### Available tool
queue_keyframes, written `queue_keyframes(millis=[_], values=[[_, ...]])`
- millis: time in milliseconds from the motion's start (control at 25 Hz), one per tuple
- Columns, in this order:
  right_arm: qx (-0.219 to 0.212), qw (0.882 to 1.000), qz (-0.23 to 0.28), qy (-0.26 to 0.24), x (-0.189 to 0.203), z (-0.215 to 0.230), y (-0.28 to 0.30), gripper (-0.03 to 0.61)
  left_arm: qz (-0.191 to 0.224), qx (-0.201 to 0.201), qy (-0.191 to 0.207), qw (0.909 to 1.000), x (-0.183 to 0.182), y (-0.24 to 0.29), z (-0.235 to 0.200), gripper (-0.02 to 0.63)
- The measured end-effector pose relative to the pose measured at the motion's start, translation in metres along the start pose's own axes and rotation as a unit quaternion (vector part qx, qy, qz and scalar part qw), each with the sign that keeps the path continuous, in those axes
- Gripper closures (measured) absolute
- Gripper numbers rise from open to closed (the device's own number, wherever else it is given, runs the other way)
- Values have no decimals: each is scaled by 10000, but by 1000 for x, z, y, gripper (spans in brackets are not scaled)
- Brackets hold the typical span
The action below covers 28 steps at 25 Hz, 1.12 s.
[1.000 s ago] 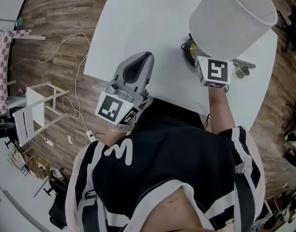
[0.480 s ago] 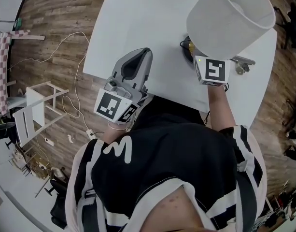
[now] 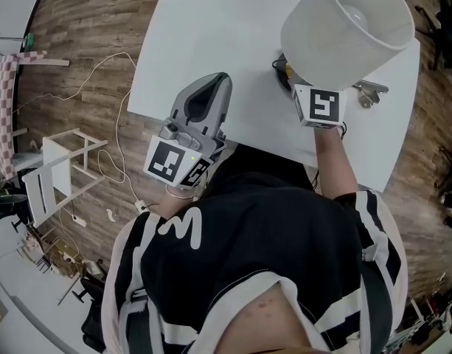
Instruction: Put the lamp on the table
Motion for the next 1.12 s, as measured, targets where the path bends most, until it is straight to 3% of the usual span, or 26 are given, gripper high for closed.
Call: queue_keyframes(millis=[680, 1120], values=[[128, 9994, 334, -22, 11, -11, -11, 415, 86, 3, 157, 9998, -4, -16, 7, 608], [216, 9994, 250, 135, 14, -16, -13, 394, 66, 86, 254, 9996, -6, -26, 14, 609]])
Point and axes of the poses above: the fingertips, and each gripper's own axes: y forward along the fingers, z to its right, x out of its underside, the point moved 10 cm from there along -y, backward along the fingers, and after that the axes turned 15 degrees about -x, right-handed, at the moved point
